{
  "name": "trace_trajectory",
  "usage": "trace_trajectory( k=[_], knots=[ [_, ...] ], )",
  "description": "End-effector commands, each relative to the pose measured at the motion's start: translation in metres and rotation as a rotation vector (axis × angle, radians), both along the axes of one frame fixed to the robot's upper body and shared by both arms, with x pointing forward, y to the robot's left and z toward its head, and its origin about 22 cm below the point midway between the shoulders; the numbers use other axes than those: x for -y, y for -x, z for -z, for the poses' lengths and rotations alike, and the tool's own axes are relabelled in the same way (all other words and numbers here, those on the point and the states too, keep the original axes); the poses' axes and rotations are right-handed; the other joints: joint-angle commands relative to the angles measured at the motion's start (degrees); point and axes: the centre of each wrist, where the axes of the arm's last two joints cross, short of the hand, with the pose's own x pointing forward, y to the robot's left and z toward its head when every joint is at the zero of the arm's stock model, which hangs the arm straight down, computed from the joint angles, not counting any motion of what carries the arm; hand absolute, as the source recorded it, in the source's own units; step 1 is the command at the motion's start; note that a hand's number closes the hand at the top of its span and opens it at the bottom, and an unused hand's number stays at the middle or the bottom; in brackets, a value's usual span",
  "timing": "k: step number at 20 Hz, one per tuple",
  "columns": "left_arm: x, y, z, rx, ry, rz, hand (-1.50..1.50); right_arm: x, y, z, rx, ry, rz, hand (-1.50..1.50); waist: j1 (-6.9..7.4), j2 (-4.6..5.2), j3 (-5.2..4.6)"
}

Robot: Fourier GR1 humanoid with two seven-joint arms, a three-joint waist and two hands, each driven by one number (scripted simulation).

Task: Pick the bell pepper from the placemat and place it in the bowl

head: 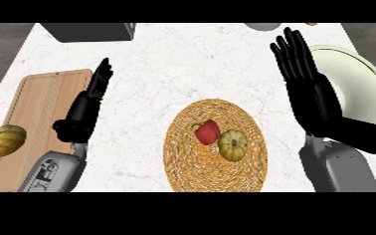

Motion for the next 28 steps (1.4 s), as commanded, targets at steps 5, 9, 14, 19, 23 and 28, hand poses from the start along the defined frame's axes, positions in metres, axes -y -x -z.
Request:
trace_trajectory(
  k=[5, 9, 14, 19, 23, 28],
  knots=[
    [-0.009, -0.018, -0.028, 0.057, -0.078, -0.070, 0.00, -0.051, -0.019, 0.012, -0.091, 0.177, -0.682, 1.50, 9.27, 0.73, -0.08],
    [-0.014, -0.018, -0.029, -0.009, -0.083, -0.113, 0.00, 0.012, -0.072, 0.021, -0.060, 0.237, -0.418, -1.50, 7.42, 0.70, -0.21],
    [-0.012, -0.025, -0.045, -0.025, -0.082, -0.131, 0.00, 0.027, -0.081, 0.002, 0.095, 0.265, -0.809, -1.50, 6.25, 0.22, -0.13],
    [-0.008, -0.012, -0.046, -0.037, -0.086, -0.134, 0.00, 0.027, -0.097, -0.033, 0.190, 0.545, -0.852, -1.50, 6.58, -0.58, -0.26],
    [-0.013, -0.019, -0.053, -0.041, -0.088, -0.156, 0.00, 0.005, -0.103, -0.050, 0.249, 0.780, -0.876, -1.50, 5.80, -0.32, -0.36],
    [-0.020, -0.013, -0.050, -0.046, -0.101, -0.171, 0.00, -0.041, -0.094, -0.047, 0.350, 1.047, -0.933, -1.50, 4.19, -0.86, -0.48]
  ],
)
